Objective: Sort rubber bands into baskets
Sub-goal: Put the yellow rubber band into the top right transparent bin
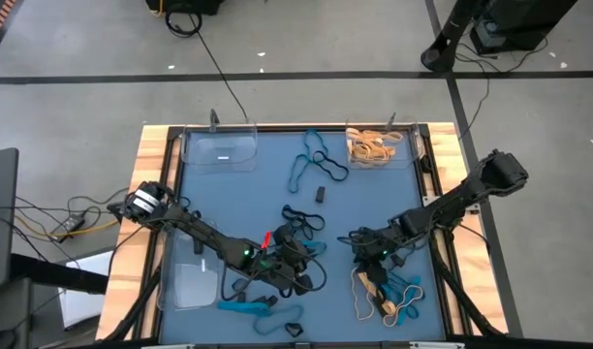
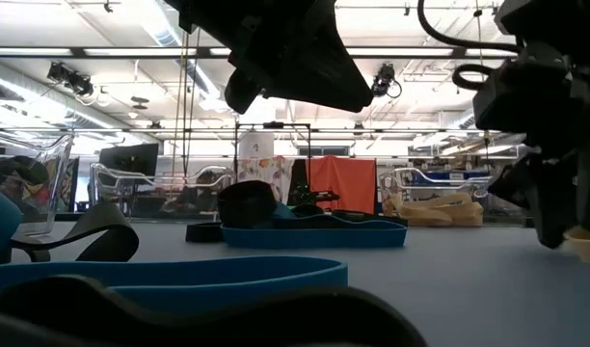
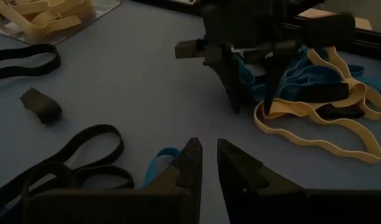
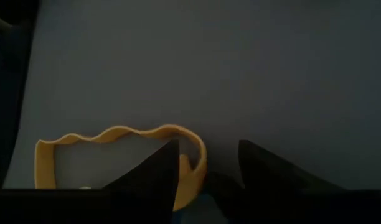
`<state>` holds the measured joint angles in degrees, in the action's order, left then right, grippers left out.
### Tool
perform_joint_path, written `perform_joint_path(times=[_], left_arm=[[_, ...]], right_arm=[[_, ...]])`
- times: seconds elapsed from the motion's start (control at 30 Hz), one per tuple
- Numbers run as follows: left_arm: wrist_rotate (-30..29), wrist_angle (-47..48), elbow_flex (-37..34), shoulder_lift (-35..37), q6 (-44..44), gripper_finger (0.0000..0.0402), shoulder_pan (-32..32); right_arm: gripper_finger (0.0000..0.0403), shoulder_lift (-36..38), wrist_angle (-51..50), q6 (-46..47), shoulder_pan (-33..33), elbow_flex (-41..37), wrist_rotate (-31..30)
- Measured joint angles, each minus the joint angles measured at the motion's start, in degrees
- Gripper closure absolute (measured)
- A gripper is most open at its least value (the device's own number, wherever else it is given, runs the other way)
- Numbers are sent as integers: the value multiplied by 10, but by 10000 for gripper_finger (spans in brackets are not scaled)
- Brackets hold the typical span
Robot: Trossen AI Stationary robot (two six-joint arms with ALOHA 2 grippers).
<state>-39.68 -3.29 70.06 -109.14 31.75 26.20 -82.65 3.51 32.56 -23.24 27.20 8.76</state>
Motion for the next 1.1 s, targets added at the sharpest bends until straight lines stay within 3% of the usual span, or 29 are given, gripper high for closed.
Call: perform_joint_path(times=[0.2,0.43,0.77,0.97,1.1], left_arm=[[0,-2,0,0,0,349,-5],[0,-2,0,0,1,349,-7],[0,-3,0,0,1,349,-7],[0,-3,0,0,2,349,-7],[0,-3,0,0,1,349,-7]], right_arm=[[280,-30,30,-7,-10,2,-3],[386,-23,27,-43,-10,1,5],[390,41,25,-122,-10,47,-38],[390,110,10,-157,-7,75,-103],[387,168,-19,-155,-2,84,-113]])
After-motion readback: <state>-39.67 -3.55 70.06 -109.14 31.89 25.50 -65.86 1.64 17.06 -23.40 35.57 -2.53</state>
